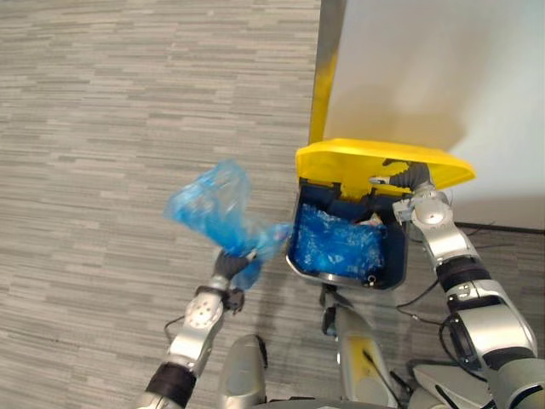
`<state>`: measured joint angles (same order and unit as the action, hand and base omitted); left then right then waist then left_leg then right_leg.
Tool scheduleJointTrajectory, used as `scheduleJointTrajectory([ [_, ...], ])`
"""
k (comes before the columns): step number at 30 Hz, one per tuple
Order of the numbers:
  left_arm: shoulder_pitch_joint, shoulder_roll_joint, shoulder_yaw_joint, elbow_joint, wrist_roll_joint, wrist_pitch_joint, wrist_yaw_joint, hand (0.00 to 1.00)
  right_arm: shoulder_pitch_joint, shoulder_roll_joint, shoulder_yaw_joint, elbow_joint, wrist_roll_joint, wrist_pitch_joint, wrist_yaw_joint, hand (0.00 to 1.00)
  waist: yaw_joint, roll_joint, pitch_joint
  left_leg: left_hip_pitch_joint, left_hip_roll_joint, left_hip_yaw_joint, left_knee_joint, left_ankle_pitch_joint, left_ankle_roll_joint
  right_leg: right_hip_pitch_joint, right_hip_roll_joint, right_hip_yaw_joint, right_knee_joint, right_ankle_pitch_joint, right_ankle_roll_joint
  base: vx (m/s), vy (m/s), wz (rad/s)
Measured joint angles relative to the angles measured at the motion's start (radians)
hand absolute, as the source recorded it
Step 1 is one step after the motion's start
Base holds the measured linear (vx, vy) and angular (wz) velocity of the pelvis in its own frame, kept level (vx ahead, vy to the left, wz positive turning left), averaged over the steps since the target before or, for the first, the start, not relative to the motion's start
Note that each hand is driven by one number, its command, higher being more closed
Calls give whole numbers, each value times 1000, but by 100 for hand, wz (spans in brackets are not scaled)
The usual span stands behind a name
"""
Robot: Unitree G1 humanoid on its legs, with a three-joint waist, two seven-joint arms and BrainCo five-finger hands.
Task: Gather rubbish on tea table into small bin, then transfer packed bag to large trash can.
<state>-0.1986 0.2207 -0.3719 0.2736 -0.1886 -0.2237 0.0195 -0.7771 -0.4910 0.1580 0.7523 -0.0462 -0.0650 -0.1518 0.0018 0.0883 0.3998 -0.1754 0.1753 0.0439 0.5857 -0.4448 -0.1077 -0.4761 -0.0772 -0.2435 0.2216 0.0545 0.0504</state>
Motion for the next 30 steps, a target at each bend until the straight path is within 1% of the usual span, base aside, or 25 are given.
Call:
scheduleJointTrajectory([
  [1,-42,-1,-28,-1,0,-3,1,100,-28,0,24,11,6,0,10,0,-14,-1,12,-3,0,0,11,-3,1,0,-1,0,5,0,0,-46,8,0],
  [2,-63,-2,-39,-1,0,-5,1,100,-39,-1,33,11,6,0,16,0,-17,-3,18,-5,0,0,15,-5,1,0,-2,1,6,1,-2,-50,16,0],
  [4,-151,-7,-78,3,1,-6,4,100,-74,-17,64,11,6,0,24,0,-31,-8,49,-13,0,2,34,-12,9,-5,-7,3,15,3,-4,-76,10,1],
  [5,-207,-16,-97,23,4,-10,8,100,-93,-31,86,11,5,0,25,0,-36,-8,51,-41,2,0,56,-21,10,-27,-10,4,25,3,-5,-83,-3,0],
  [9,-372,-55,-131,197,13,-15,37,100,-156,-35,124,11,4,0,27,0,-44,-16,68,-99,7,8,99,-36,10,-82,-5,15,38,8,-9,-53,1,-11],
  [11,-468,-85,-149,348,56,-3,69,100,-203,-28,166,11,4,0,27,0,-45,-20,75,-150,25,19,131,-50,3,-128,13,25,38,15,-6,-30,-15,-25],
  [12,-490,-94,-149,384,69,3,77,100,-217,-26,177,11,4,0,27,0,-47,-23,80,-163,28,22,134,-51,1,-143,17,28,38,16,-6,-16,-29,-25],
  [13,-531,-111,-154,448,93,18,90,0,-244,-21,194,10,4,0,26,0,-47,-26,86,-190,36,28,145,-54,-2,-170,25,33,39,17,-5,-1,-46,-26],
  [15,-575,-137,-168,518,127,39,96,0,-276,-2,205,-9,1,1,26,0,-47,-27,94,-239,53,40,171,-65,-12,-226,40,41,53,19,-8,22,-63,-31],
  [16,-598,-155,-167,545,145,48,96,0,-287,12,205,-56,-2,4,23,0,-49,-25,116,-265,68,46,194,-78,-14,-251,52,42,65,18,-10,40,-57,-38],
  [17,-619,-174,-167,568,163,61,97,0,-287,27,205,-116,-2,4,22,0,-49,-28,122,-302,83,54,220,-90,-22,-294,63,47,81,16,-13,59,-62,-39],
  [20,-653,-213,-143,602,165,67,98,0,-303,58,206,-219,-2,5,19,0,-53,-26,141,-373,106,76,277,-118,-21,-378,77,54,126,9,-24,61,-26,-35],
  [22,-650,-232,-113,601,193,69,111,0,-305,75,215,-284,-1,5,16,0,-58,-26,143,-414,112,94,303,-133,-16,-432,78,64,156,6,-34,57,8,-22],
  [25,-634,-236,-67,600,225,83,115,0,-305,95,245,-325,-1,5,2,0,-60,-26,143,-431,122,114,327,-147,-12,-463,80,73,184,2,-41,45,20,-15],
  [30,-557,-235,0,572,265,90,117,0,-304,146,253,-346,-5,5,-1,0,-58,-25,142,-403,123,159,334,-155,-6,-461,78,96,194,-1,-46,30,29,-10],
])
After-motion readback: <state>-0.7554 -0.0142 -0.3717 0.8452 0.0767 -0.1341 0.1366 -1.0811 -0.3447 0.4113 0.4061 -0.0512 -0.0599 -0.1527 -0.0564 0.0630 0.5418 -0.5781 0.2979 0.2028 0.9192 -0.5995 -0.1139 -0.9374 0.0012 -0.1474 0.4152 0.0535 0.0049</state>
